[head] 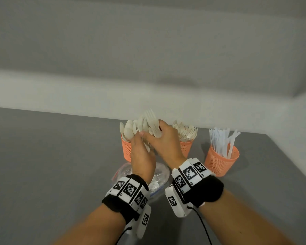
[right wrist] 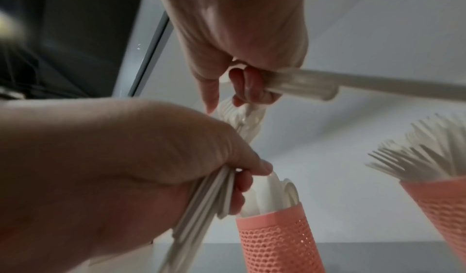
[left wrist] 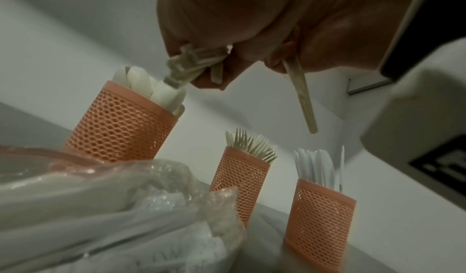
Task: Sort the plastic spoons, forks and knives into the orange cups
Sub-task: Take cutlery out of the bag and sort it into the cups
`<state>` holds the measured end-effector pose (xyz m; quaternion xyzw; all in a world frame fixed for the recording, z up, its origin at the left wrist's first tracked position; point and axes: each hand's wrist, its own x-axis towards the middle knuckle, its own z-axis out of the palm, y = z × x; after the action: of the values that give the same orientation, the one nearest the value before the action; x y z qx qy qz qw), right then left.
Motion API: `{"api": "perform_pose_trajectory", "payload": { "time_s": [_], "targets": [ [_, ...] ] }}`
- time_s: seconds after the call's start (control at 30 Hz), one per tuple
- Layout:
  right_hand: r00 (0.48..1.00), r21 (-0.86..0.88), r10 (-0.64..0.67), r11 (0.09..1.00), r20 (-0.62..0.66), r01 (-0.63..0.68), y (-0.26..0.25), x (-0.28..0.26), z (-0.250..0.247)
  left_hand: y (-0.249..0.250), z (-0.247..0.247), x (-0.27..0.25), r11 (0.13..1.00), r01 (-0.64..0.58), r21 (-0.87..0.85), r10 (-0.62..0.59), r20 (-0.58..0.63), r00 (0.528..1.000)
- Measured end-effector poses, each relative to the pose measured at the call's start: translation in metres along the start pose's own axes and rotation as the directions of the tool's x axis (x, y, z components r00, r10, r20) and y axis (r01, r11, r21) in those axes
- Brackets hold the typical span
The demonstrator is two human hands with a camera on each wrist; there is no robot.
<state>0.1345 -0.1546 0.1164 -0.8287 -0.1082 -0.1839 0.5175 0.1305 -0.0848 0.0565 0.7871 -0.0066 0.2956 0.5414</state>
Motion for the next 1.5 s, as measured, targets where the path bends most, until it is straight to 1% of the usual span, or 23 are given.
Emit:
{"api": "perform_pose_trajectory", "payload": {
  "time_s": [0.03,0.1,0.17,0.2,0.27,0.33,0.37,0.43,0.53,0.6,0.67,0.7,0.8,0.9,0.97,1.07,1.17,1.23,1.27,1.33,1.4,1.47,1.5],
  "targets": [
    [1.0,-0.036,-0.016,0.999,0.009,0.016,0.0,0.001,0.001,0.0,0.001,0.0,1.0,-0.018,0.014,0.018,0.002,1.0],
    [0.999,-0.111,-0.041,0.993,0.011,0.042,0.001,0.003,0.005,0.0,0.002,0.001,1.0,-0.009,0.0,0.009,0.009,1.0],
    [0.999,-0.107,-0.03,0.994,0.019,0.032,0.004,0.004,0.008,-0.002,0.004,0.002,1.0,0.013,-0.02,-0.013,0.014,1.0],
    [0.999,-0.069,-0.014,0.998,0.03,0.016,0.003,0.004,0.007,-0.002,0.003,0.002,1.0,0.009,-0.018,-0.009,0.018,1.0],
    [0.998,0.076,0.043,0.996,0.048,-0.047,0.001,0.006,0.003,-0.004,0.002,0.004,1.0,-0.001,0.0,0.001,0.036,0.999],
    [0.992,0.283,0.116,0.951,0.05,-0.126,-0.003,0.011,-0.005,-0.007,0.0,0.006,0.999,0.028,0.015,-0.029,0.051,0.998],
    [0.989,0.352,0.143,0.925,0.034,-0.146,-0.004,0.015,-0.01,-0.009,-0.001,0.007,0.998,0.057,0.012,-0.057,0.053,0.997],
    [0.986,0.43,0.166,0.892,-0.024,-0.139,-0.004,0.026,-0.023,-0.012,-0.002,0.008,0.993,0.118,-0.017,-0.117,0.06,0.991],
    [0.98,0.542,0.177,0.835,-0.097,-0.097,0.002,0.041,-0.042,-0.015,-0.002,0.011,0.984,0.156,-0.088,-0.147,0.101,0.984],
    [0.965,0.55,0.204,0.831,-0.163,-0.083,0.011,0.05,-0.056,-0.016,-0.003,0.014,0.96,0.213,-0.179,-0.188,0.146,0.971],
    [0.946,0.525,0.217,0.849,-0.239,-0.062,0.022,0.06,-0.071,-0.014,-0.007,0.019,0.902,0.321,-0.29,-0.264,0.22,0.939],
    [0.934,0.504,0.222,0.862,-0.28,-0.054,0.028,0.065,-0.079,-0.011,-0.009,0.021,0.879,0.35,-0.324,-0.275,0.256,0.927],
    [0.905,0.425,0.213,0.904,-0.368,-0.04,0.042,0.08,-0.092,-0.005,-0.014,0.028,0.881,0.334,-0.333,-0.245,0.284,0.927],
    [0.902,0.361,0.166,0.932,-0.398,-0.012,0.055,0.092,-0.091,-0.004,-0.017,0.034,0.866,0.338,-0.368,-0.233,0.3,0.925],
    [0.917,0.319,0.125,0.948,-0.378,0.002,0.062,0.094,-0.087,-0.004,-0.018,0.037,0.853,0.353,-0.384,-0.24,0.312,0.919],
    [0.949,0.273,0.081,0.962,-0.306,0.006,0.074,0.093,-0.08,-0.007,-0.021,0.04,0.868,0.341,-0.361,-0.235,0.306,0.922],
    [0.978,0.305,0.144,0.948,-0.153,-0.092,0.089,0.089,-0.071,-0.01,-0.02,0.042,0.871,0.341,-0.352,-0.235,0.311,0.921],
    [0.979,0.339,0.201,0.923,-0.027,-0.18,0.098,0.088,-0.068,-0.011,-0.018,0.043,0.875,0.342,-0.344,-0.235,0.316,0.919],
    [0.977,0.361,0.215,0.91,0.006,-0.202,0.101,0.088,-0.068,-0.012,-0.017,0.044,0.876,0.342,-0.341,-0.234,0.32,0.918],
    [0.969,0.42,0.246,0.88,-0.007,-0.221,0.103,0.089,-0.07,-0.012,-0.015,0.045,0.875,0.35,-0.335,-0.24,0.329,0.913],
    [0.938,0.461,0.337,0.846,-0.075,-0.267,0.108,0.092,-0.071,-0.013,-0.013,0.047,0.865,0.364,-0.344,-0.252,0.33,0.91],
    [0.911,0.424,0.402,0.843,-0.09,-0.33,0.115,0.095,-0.07,-0.013,-0.01,0.048,0.857,0.375,-0.352,-0.258,0.337,0.905],
    [0.915,0.373,0.396,0.863,-0.079,-0.341,0.117,0.095,-0.069,-0.013,-0.009,0.048,0.855,0.379,-0.355,-0.259,0.342,0.904]
  ]
}}
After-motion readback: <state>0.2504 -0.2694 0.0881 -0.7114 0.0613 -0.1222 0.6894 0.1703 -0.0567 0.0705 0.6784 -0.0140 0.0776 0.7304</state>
